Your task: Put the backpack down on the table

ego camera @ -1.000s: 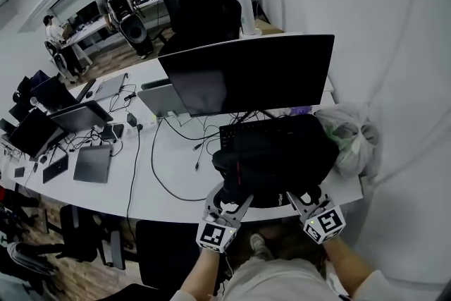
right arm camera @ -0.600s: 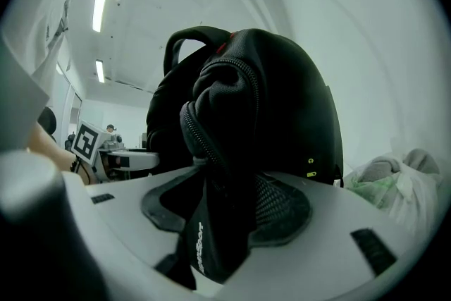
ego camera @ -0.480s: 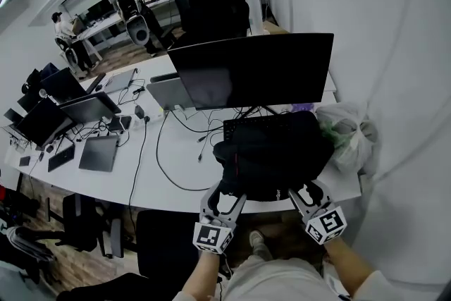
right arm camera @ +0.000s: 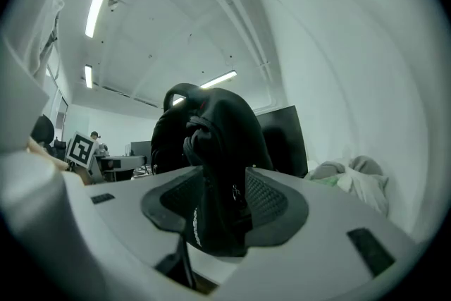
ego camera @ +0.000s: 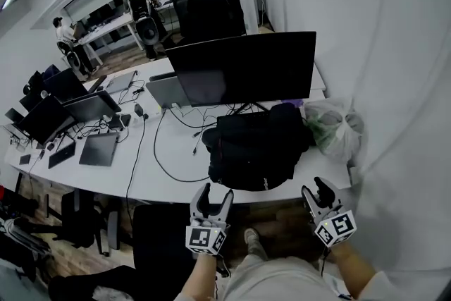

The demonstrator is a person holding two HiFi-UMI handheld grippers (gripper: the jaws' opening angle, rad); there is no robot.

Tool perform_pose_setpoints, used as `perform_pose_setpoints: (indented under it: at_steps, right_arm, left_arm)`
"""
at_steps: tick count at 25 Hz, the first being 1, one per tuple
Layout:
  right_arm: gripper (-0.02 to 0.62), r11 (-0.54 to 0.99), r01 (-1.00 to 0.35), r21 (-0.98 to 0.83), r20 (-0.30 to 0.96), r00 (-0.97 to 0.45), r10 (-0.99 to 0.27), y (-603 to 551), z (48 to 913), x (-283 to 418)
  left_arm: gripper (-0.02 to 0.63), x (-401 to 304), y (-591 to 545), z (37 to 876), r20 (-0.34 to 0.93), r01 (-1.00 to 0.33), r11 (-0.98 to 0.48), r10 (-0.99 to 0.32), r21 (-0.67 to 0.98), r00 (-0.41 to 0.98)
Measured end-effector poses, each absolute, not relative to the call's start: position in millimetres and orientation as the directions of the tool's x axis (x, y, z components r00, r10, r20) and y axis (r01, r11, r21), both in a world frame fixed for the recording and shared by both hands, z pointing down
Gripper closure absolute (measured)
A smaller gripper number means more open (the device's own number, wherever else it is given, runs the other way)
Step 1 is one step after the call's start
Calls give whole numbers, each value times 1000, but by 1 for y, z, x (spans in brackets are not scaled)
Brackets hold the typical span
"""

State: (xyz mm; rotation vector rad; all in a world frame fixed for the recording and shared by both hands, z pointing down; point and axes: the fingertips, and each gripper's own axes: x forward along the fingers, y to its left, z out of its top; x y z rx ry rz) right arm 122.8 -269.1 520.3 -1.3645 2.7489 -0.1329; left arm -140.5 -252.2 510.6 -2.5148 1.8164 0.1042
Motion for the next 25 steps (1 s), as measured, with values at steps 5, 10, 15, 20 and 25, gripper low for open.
perform_pose_setpoints:
  at_steps: [5,10,15,20,25]
  right_arm:
    - [405,603,-790,-111,-38,-602,-797,-233,513,139]
    - [441,608,-786,-116,-58,-606,-794,-198,500,151]
    - [524,603,-786,-136,-93,-596,-798,-179,494,161]
    - [555,577,-801,-159,-117,-565,-817,-167,487,170]
    - [565,566,-807,-170,-120,-553,-825,-153,485,172]
  left_arm:
    - [330,-133,-211,504,-86,-965,-260,-963,33,257]
    - [398,-127,-169,491,-120,-972,-226,-969,66,217]
    - [503,-134,-139,477,-153,-978,-176,-975,108,159]
    - [595,-134,-124,465,-160,-980,-170,-975,102,152]
    - [597,-130,-109,457,-170,-977,-195,-969,91,178]
